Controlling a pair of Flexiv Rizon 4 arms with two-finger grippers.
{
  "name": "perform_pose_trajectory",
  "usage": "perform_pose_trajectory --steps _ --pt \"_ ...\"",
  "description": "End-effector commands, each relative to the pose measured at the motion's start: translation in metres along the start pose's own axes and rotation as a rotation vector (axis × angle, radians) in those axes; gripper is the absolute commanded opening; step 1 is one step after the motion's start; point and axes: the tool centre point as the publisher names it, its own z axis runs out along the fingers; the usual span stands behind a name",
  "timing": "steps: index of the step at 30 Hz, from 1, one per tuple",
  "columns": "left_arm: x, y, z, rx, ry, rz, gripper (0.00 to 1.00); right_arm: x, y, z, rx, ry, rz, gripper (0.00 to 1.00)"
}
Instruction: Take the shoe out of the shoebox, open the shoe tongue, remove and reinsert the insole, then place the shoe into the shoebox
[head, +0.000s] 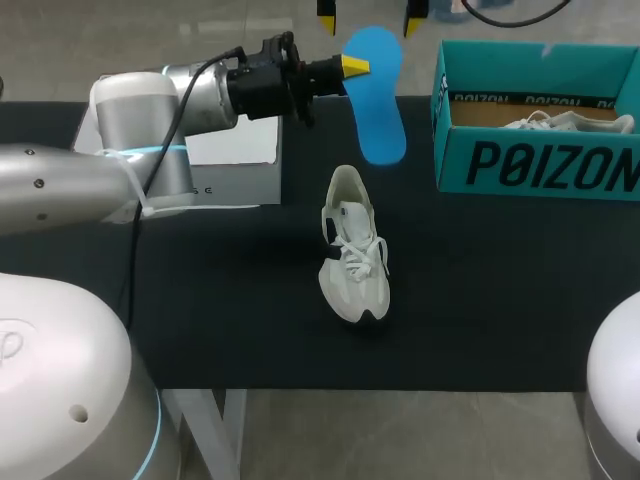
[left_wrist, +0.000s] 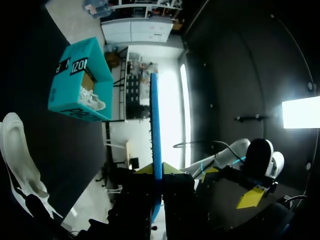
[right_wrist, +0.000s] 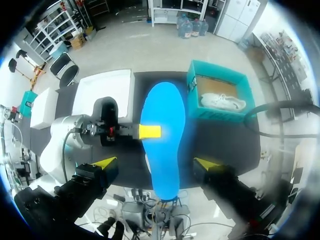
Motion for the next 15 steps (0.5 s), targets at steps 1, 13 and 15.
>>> perform_pose_trajectory --steps 1,13,15 --pt "0.0 0.0 0.0 0.0 -0.002 -0.001 0.0 0.0 0.0 0.0 0.001 0.0 0.0 1.0" --pt "0.002 -0.005 -0.005 0.009 -0.019 0.026 0.0 -0.023 -0.002 0.007 0.088 0.458 -0.023 1.0" --pt "0.003 -0.007 -0.007 0.015 -0.017 0.029 0.0 -0.028 -0.003 0.007 0.088 0.514 -0.032 1.0"
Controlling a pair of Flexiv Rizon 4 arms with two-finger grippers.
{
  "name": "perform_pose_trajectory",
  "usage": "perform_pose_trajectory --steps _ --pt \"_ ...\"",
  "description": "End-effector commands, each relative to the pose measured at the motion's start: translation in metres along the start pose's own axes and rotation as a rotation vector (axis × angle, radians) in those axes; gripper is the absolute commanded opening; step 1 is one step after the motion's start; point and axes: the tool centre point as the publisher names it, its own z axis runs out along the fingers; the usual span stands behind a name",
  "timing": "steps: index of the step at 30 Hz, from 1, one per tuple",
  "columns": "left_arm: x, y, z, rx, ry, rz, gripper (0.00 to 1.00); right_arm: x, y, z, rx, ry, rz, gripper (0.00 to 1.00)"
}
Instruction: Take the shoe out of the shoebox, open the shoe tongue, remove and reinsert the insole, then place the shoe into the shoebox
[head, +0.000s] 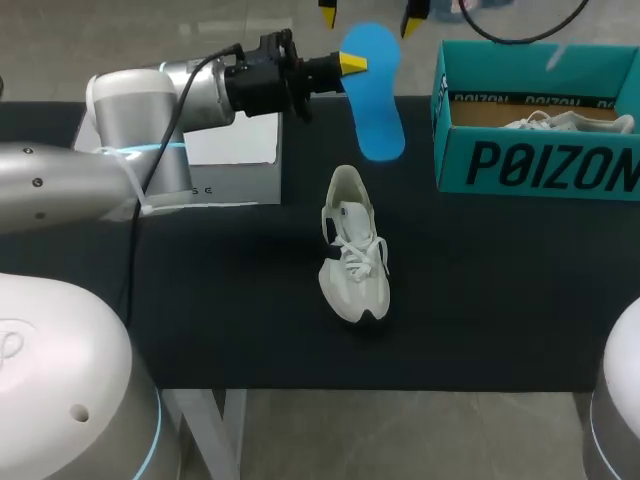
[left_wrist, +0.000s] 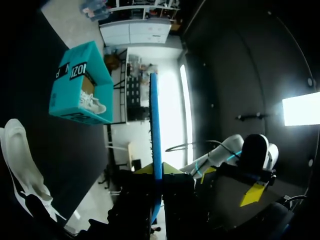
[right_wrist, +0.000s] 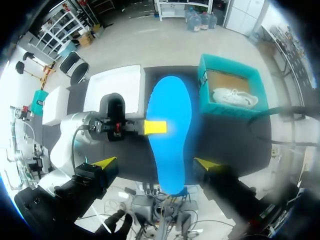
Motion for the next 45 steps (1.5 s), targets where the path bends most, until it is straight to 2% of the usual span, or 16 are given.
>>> perform_pose_trajectory --steps 1,5,8,12,14,17,19,25,29,35,38,39,40,42,43,45 --pt "0.002 -0.002 -0.004 0.004 0.0 0.001 0.0 -0.032 -0.005 0.006 0.027 0.395 -0.043 1.0" --pt "0.006 -0.004 -0.006 -0.005 0.005 0.012 0.0 -0.042 -0.005 0.006 0.015 0.467 -0.041 1.0" --pt "0.01 -0.005 -0.007 -0.043 -0.005 0.08 0.0 -0.049 -0.005 0.006 0.019 0.524 -0.04 1.0" --pt "0.015 -0.002 -0.009 -0.096 -0.05 0.269 0.0 -0.057 -0.004 0.007 0.025 0.573 -0.024 1.0" --pt "0.017 -0.002 -0.011 -0.087 -0.082 0.401 0.0 -0.06 -0.004 0.006 0.024 0.598 -0.018 1.0" --pt "0.017 0.001 -0.013 -0.121 -0.118 0.611 0.0 -0.064 -0.006 0.004 0.022 0.628 -0.042 1.0" --pt "0.02 0.003 -0.014 -0.098 -0.088 0.613 0.0 -0.066 -0.008 0.002 0.027 0.628 -0.062 1.0" --pt "0.02 0.003 -0.014 -0.108 -0.074 0.566 0.0 -0.068 -0.01 0.003 0.034 0.599 -0.045 1.0" --pt "0.02 0.003 -0.014 -0.108 -0.074 0.566 0.0 -0.069 -0.006 0.003 0.054 0.592 0.035 1.0" --pt "0.02 0.003 -0.014 -0.108 -0.074 0.566 0.0 -0.076 -0.009 0.003 0.048 0.641 0.079 1.0" --pt "0.034 0.001 -0.007 -0.153 -0.12 0.917 0.0 -0.078 -0.01 0.002 0.042 0.668 0.072 1.0" --pt "0.037 0.002 -0.005 -0.192 -0.159 1.062 0.0 -0.078 -0.011 0.002 0.041 0.666 0.072 1.0" --pt "0.041 0.004 -0.003 -0.194 -0.134 1.164 0.0 -0.079 -0.011 0.002 0.04 0.665 0.072 1.0" --pt "0.049 0.008 0.0 -0.182 -0.116 1.398 0.0 -0.08 -0.01 0.002 0.041 0.677 0.075 1.0" --pt "0.053 0.009 0.0 -0.139 -0.094 1.434 0.0 -0.08 -0.01 0.002 0.041 0.685 0.076 1.0" --pt "0.057 0.009 0.0 -0.106 -0.121 1.555 0.0 -0.081 -0.009 0.002 0.042 0.69 0.08 1.0"
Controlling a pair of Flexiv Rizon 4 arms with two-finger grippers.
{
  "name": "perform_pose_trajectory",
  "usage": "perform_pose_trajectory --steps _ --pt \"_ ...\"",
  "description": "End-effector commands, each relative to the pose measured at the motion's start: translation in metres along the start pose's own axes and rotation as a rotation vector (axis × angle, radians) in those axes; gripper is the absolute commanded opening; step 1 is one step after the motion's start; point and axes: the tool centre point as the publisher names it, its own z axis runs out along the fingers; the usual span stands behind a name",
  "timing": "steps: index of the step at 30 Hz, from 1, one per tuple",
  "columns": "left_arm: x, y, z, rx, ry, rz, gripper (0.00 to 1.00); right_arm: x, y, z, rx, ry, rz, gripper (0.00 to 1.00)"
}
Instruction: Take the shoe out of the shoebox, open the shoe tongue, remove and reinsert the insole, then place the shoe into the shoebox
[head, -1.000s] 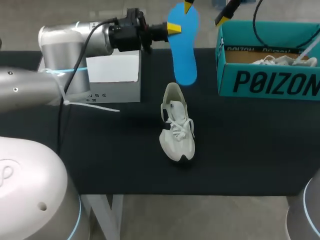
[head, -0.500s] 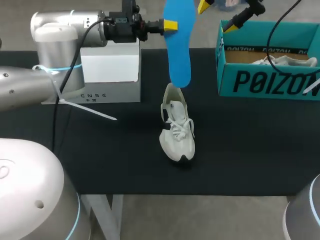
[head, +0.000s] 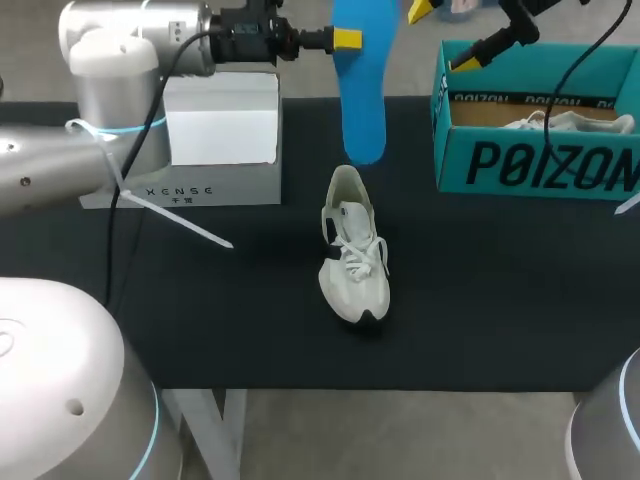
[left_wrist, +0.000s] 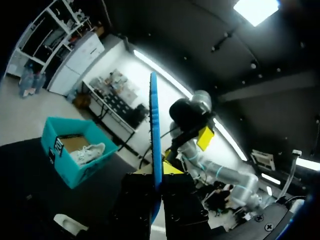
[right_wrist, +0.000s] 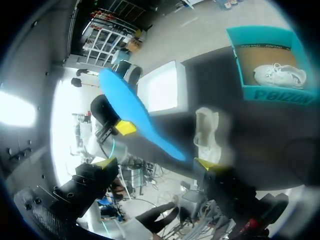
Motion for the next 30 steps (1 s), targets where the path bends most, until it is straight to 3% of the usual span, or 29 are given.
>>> perform_pose_trajectory --steps 1,11,16,20,22,24,30 --pt "0.011 -0.004 -0.001 0.035 -0.104 0.722 0.0 -0.005 -0.001 0.001 -0.005 0.024 0.004 1.0" --pt "0.011 -0.004 -0.001 0.035 -0.104 0.722 0.0 -0.008 0.001 0.004 0.009 0.013 0.031 1.0" --pt "0.011 -0.004 -0.001 0.035 -0.104 0.722 0.0 -0.012 0.0 -0.001 0.006 0.058 0.067 1.0" --pt "0.011 -0.013 -0.003 -0.035 -0.082 1.124 0.0 -0.016 -0.001 -0.003 0.012 0.086 0.074 1.0" --pt "0.014 -0.016 -0.004 -0.007 -0.062 1.299 0.0 -0.018 -0.001 -0.004 0.015 0.121 0.078 1.0" --pt "0.015 -0.017 -0.005 -0.059 -0.05 1.409 0.0 -0.018 0.0 -0.005 0.018 0.141 0.082 1.0" --pt "0.018 -0.015 -0.005 -0.105 -0.002 1.688 0.0 -0.018 0.001 -0.007 0.034 0.231 0.088 1.0"
